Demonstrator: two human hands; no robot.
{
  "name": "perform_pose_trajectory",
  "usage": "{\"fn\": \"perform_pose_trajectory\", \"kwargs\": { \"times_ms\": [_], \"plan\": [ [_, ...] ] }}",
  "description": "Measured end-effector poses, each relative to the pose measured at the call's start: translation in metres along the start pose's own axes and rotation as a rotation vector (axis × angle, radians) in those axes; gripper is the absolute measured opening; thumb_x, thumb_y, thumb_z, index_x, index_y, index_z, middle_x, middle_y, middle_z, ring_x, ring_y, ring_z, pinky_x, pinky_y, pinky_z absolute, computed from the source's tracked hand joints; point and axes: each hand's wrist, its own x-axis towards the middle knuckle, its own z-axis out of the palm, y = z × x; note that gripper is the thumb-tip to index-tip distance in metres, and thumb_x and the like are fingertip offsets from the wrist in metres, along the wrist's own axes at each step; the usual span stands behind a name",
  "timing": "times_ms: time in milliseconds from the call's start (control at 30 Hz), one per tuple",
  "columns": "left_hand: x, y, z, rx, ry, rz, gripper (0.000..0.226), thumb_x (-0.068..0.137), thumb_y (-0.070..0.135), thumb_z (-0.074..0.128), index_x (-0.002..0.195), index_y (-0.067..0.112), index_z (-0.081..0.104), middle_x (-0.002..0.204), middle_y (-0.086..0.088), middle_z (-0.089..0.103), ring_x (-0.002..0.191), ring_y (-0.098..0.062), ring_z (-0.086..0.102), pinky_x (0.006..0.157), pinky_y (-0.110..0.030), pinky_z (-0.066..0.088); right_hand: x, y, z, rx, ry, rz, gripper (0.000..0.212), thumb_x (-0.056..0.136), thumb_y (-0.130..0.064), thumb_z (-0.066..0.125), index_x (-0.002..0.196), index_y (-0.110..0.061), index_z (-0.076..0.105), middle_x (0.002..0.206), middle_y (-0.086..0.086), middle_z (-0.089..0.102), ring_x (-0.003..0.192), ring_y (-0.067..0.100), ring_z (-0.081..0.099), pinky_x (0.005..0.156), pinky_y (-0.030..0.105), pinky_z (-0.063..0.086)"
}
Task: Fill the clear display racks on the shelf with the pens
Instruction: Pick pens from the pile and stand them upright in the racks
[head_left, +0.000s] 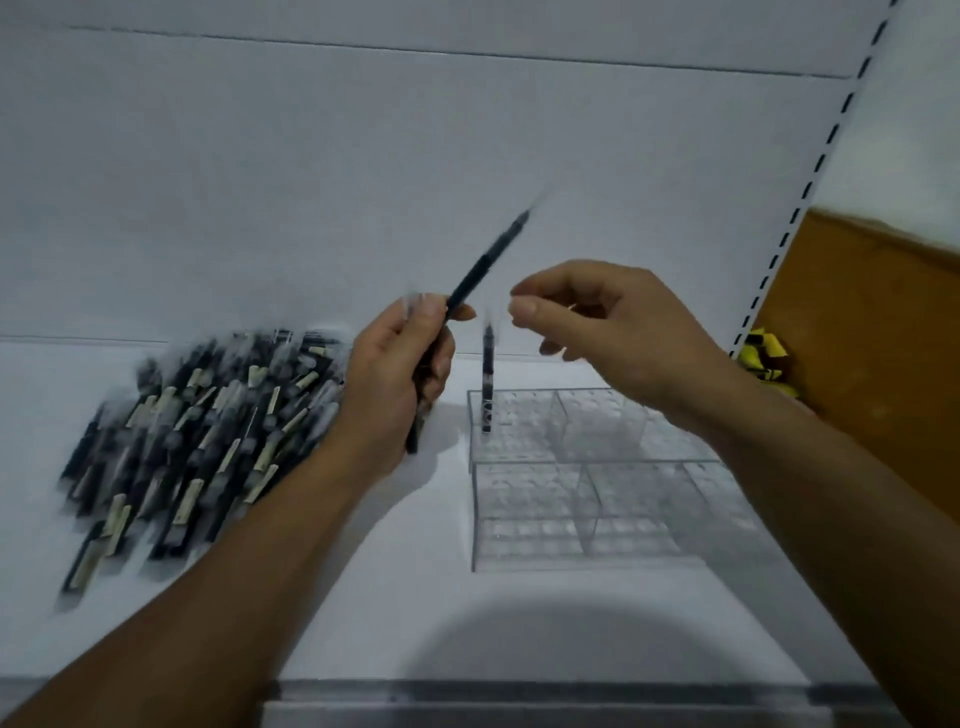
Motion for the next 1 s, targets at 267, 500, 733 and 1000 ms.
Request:
{"fn": "perform_pose_trajectory", "kwargs": {
  "times_ms": [267,500,733,1000],
  "plan": [
    [-0.014,0.007,0.005,0.12,-0.044,0.02,0.028,0.101,0.029,0.045,0.086,0.021,0.067,0.056,0.003,0.043,0.045,-0.009,0.031,0.043,-0.022,0.024,-0.005,-0.025,0.012,0.244,0.065,0.055,0.013,0.092,-0.027,0.067,0.099,-0.017,0.07,0.093,0.001,0.073,0.075,0.011,0.072,0.061,0.018,0.054],
    [-0.009,0.001,0.003,0.199,0.086,0.036,0.024,0.102,0.024,0.044,0.096,0.018,0.067,0.071,0.003,0.058,0.044,-0.009,0.036,0.041,-0.021,0.028,0.0,-0.014,-0.004,0.36,0.157,0.087,0.005,0.094,-0.018,0.064,0.096,-0.016,0.068,0.082,-0.008,0.074,0.077,0.012,0.073,0.061,0.019,0.054],
    [-0.007,-0.006,-0.006,0.604,0.151,-0.071,0.011,0.09,0.041,0.062,0.091,0.032,0.069,0.079,0.016,0.068,0.064,-0.003,0.059,0.061,-0.028,0.049,0.012,0.011,-0.02,0.05,0.152,0.105,0.007,0.093,-0.026,0.065,0.092,-0.021,0.069,0.083,-0.006,0.072,0.07,0.006,0.07,0.06,0.016,0.053],
    [-0.01,-0.01,-0.012,0.78,-0.178,-0.334,0.046,0.058,0.072,0.074,0.095,0.047,0.062,0.096,0.031,0.063,0.091,0.012,0.057,0.074,-0.017,0.042,0.022,0.014,-0.006,-0.265,-0.015,0.062,0.012,0.09,-0.033,0.067,0.08,-0.03,0.062,0.078,-0.012,0.068,0.066,0.0,0.067,0.066,0.022,0.053]
  ]
}}
